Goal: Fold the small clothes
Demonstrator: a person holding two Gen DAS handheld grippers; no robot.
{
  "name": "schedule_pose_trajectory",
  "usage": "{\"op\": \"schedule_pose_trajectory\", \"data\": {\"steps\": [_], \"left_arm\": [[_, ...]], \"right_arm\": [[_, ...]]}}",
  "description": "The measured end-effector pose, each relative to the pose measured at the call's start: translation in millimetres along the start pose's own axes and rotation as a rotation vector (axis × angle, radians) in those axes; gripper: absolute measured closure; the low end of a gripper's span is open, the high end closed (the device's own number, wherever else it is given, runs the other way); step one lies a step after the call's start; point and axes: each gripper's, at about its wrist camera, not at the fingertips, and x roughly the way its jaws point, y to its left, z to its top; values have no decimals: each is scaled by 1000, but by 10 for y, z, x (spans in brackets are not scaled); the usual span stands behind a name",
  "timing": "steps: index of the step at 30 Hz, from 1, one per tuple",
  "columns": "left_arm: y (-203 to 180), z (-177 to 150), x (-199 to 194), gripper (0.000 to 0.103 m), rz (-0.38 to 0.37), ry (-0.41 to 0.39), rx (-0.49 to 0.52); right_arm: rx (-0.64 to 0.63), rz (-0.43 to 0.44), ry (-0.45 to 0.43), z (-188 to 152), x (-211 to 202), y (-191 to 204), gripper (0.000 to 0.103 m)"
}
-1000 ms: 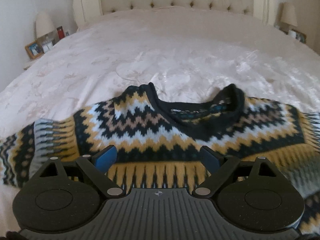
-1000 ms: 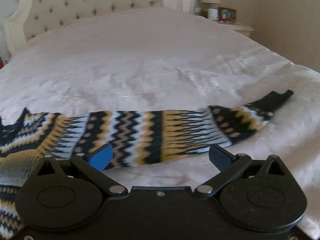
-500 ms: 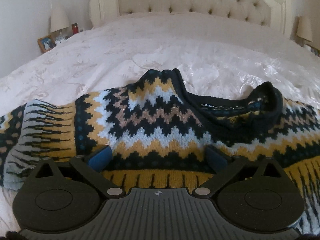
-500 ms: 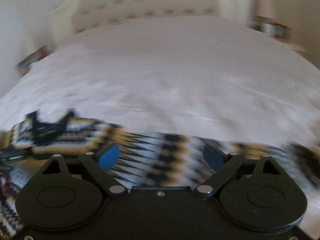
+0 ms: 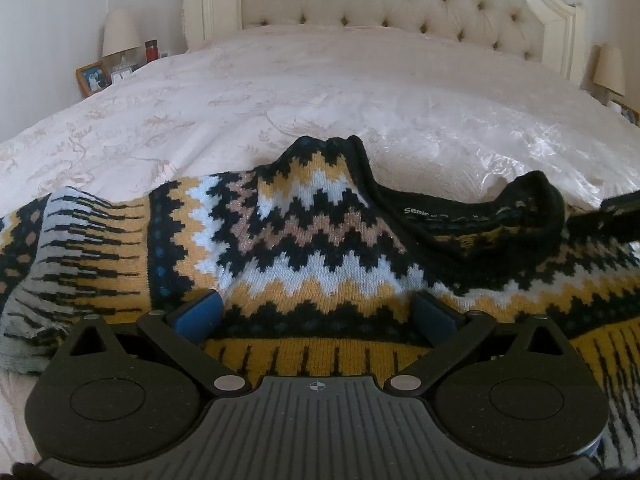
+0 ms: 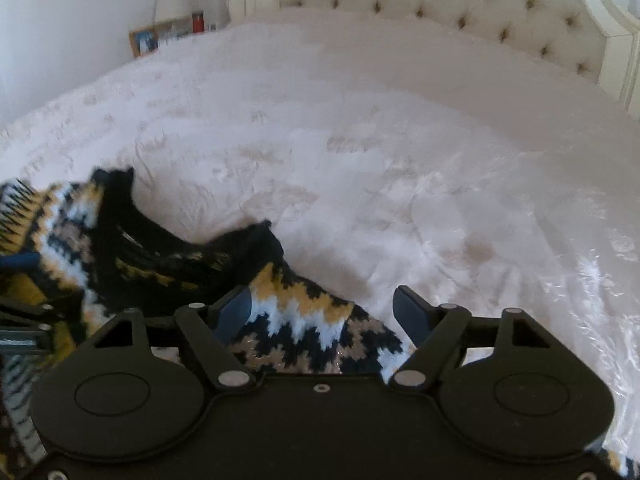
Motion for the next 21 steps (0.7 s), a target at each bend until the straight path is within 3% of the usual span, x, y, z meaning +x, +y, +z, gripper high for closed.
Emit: {"op": "schedule_pose_trajectory", "data": {"steps": [3,4,6,7,8,12,15,17,18,20,21], "left_arm": [[5,-7,-2,0,0,-1,-1],[7,-7,-2,0,-1,-1,-1],[8,-8,-4,0,-2,-3,-3],[9,-9,-8,0,-2,-4,-3],[9,-10,-10,0,-2,-4,-3],[-7,-9,-1,0,6,-2,5],[-46,0,13,0,26,3,24],[-49,0,14,0,27,3,25],[-49,0,13,0,26,3,24],[-49,-5,11,0,27,2,25],[-47,-6,11,0,26,2,25]], "right_arm": [[-25,13,53,-22,115,8,24],[-30,23,64,-26,133,20,28],[-30,49,66,-26,113,46,49],[-29,40,63,-22,99,68,76],[-33,31,64,-13,77,92,84],[-7,-90,23,5,37,77,85],[43,-100,48,-46,107,87,84],[49,-89,24,-59,46,120,72],[92,-69,18,-72,-2,68,71],[209,-39,-9,-98,-176,-85,44],[253,-34,-30,-119,-273,-171,39]]}}
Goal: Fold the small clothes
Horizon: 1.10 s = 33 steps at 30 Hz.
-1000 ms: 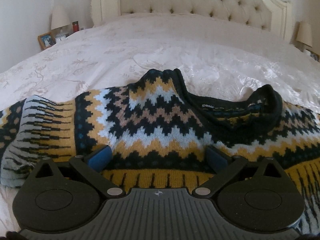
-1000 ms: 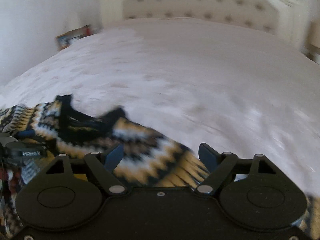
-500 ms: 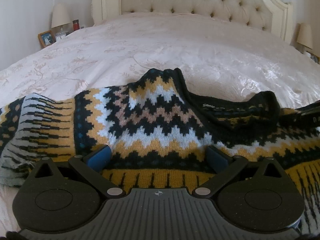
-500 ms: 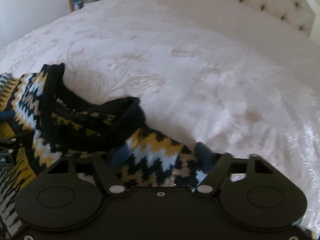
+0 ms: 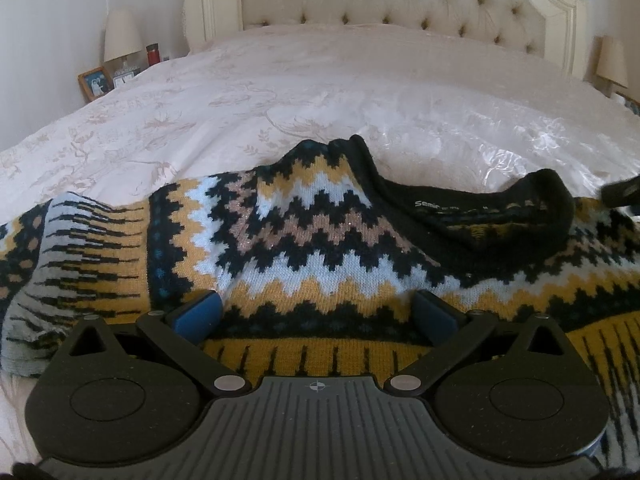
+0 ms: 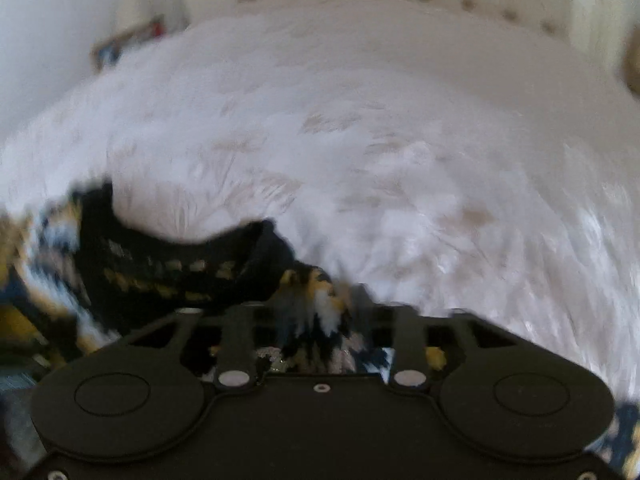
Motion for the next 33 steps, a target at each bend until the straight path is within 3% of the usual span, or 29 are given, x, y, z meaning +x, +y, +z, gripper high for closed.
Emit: {"op": "schedule_pose_trajectory", "data": {"steps": [1,6,14,18,24,28,33], "left_arm": [[1,-1,-1,0,0,0,0],[-11,-4,8,0,3,0,2],[-10,-8,7,0,5,-1,6],[-12,-10,6,0,6,-1,7],[-28,-16,-2,0,12,-3,15],[-28,-14,-1,0,13,-3,18],[-27,-14,1,0,12,-3,17]], "right_arm": [[41,-1,-15,-6,-122,-108,34],[170,-86,-8,-96,-657,-737,32],[361,-446,-9,-436,-1573,-2056,29],[367,-638,-27,-481,-1880,-2512,28],[434,-868,-43,-544,-2103,-3048,13],[524,-895,6,-690,-1976,-3205,12],[456,-869,39,-789,-1898,-3160,16]]}}
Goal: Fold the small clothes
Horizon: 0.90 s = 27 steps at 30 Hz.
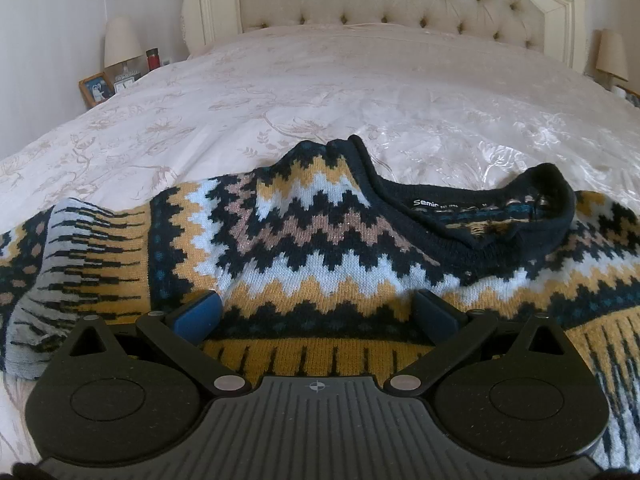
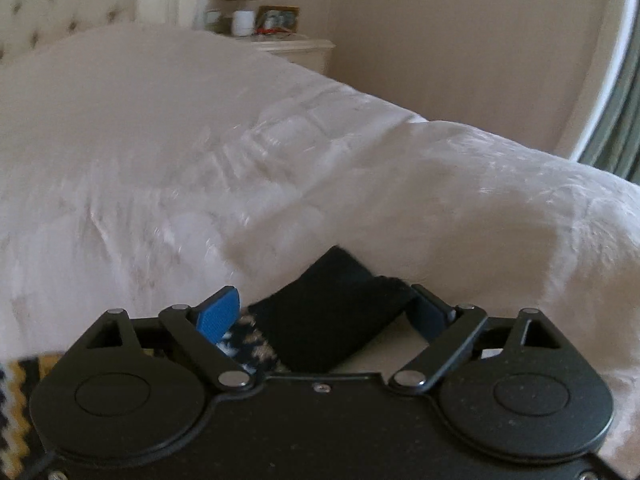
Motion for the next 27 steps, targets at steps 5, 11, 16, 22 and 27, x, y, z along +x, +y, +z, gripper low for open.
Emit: {"op": "schedule_pose_trajectory", "data": {"steps": [5,11,16,22,27], "left_arm": [[0,0,0,0,0,0,0],[-4,4,2,0,-2,1,-1],[3,18,11,0,-8,11,-2],[60,131,30,0,-42,71,11],[295,334,-160,13,-92,145,14]], "right_arm": [[71,86,46,-40,-14,-104,82],[128,203,21,-50,-273,-106,85],[108,299,-38,-17,-598,84,86],[64,477,-85,37,-1127,459,86],[-8,629,-112,38,-1586,882,86]]}}
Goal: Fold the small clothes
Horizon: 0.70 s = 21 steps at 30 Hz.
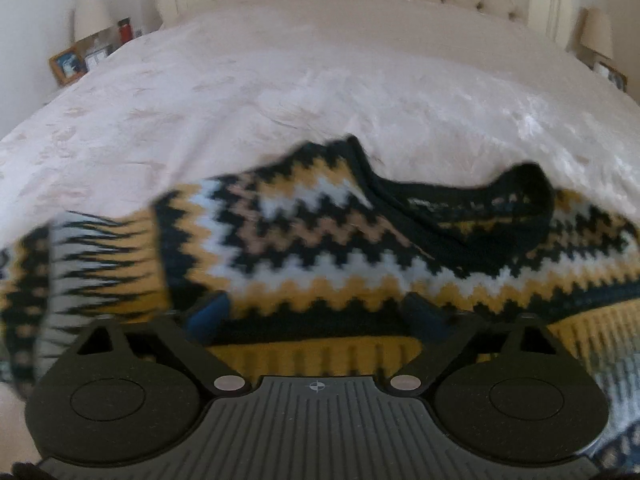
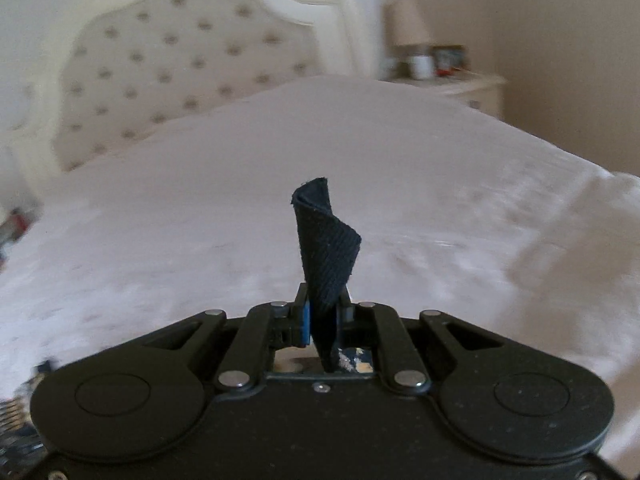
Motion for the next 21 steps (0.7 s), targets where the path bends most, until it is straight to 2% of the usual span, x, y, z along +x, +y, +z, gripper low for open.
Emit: {"op": "schedule_pose_trajectory", "data": {"steps": [5,14,17,21], "left_arm": [[537,-45,-392,13,-57,-11,-95],[1422,-260,-640,13,47,-51,-148],[1643,-307,-634,13,87,-77,-172],[1856,-347,-624,13,90,-102,-210]], "right_arm": [[-71,124,15,-67,-20,715,86],[-201,307,83,-366,287,2034,86],[-222,339,120,-523,475,2384,86],[-251,357,169,-852,668,2836,86]]}}
